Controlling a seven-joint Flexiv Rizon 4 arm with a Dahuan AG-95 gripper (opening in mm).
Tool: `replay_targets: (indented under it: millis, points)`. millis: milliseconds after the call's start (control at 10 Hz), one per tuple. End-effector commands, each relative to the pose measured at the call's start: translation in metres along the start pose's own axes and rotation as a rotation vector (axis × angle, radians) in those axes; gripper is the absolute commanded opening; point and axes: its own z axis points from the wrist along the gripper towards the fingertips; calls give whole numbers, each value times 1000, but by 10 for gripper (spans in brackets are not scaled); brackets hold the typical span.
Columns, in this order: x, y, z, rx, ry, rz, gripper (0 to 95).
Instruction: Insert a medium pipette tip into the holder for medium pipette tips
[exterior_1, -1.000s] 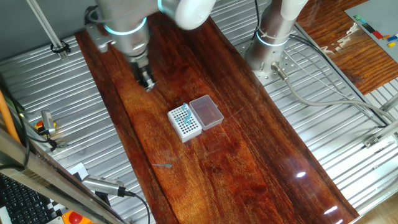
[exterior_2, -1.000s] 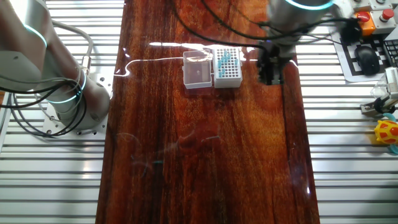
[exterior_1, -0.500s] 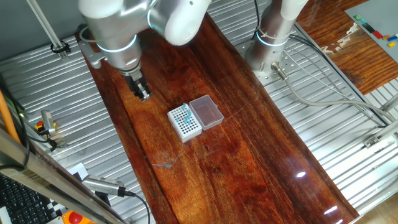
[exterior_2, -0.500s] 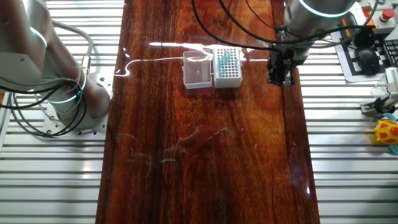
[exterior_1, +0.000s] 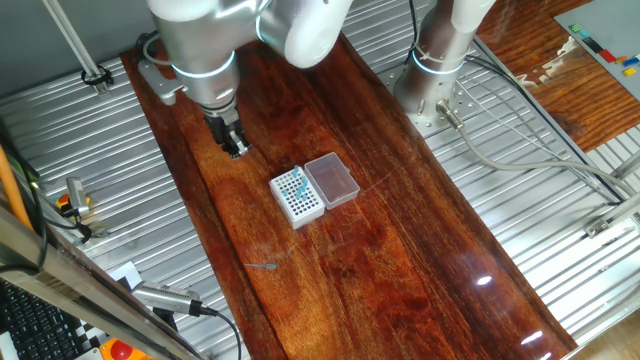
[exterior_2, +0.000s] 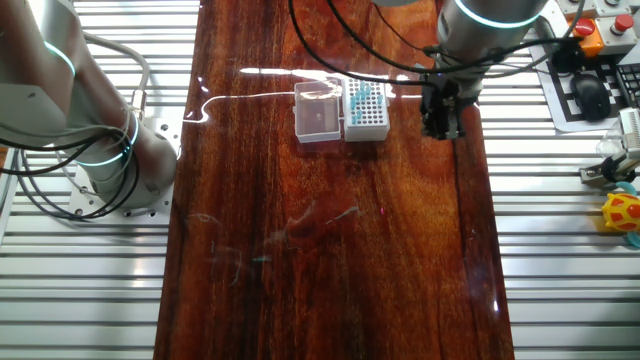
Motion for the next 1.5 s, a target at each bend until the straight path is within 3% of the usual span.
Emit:
replay_targets:
  millis: [100,300,400,600,900,1100,1300,1500]
  points:
    - [1,0,-1,-20,15,-14,0]
    - [1,0,-1,-21,13,-16,0]
    - [-6,9,3,-21,5,0,0]
    - [-21,33,13,-28,-3,48,0]
    - [-40,88,32,-19,-25,165,0]
    - [-42,93,32,-18,-23,180,0]
    - [-42,93,32,-8,5,106,0]
    - [-42,93,32,-25,11,52,0]
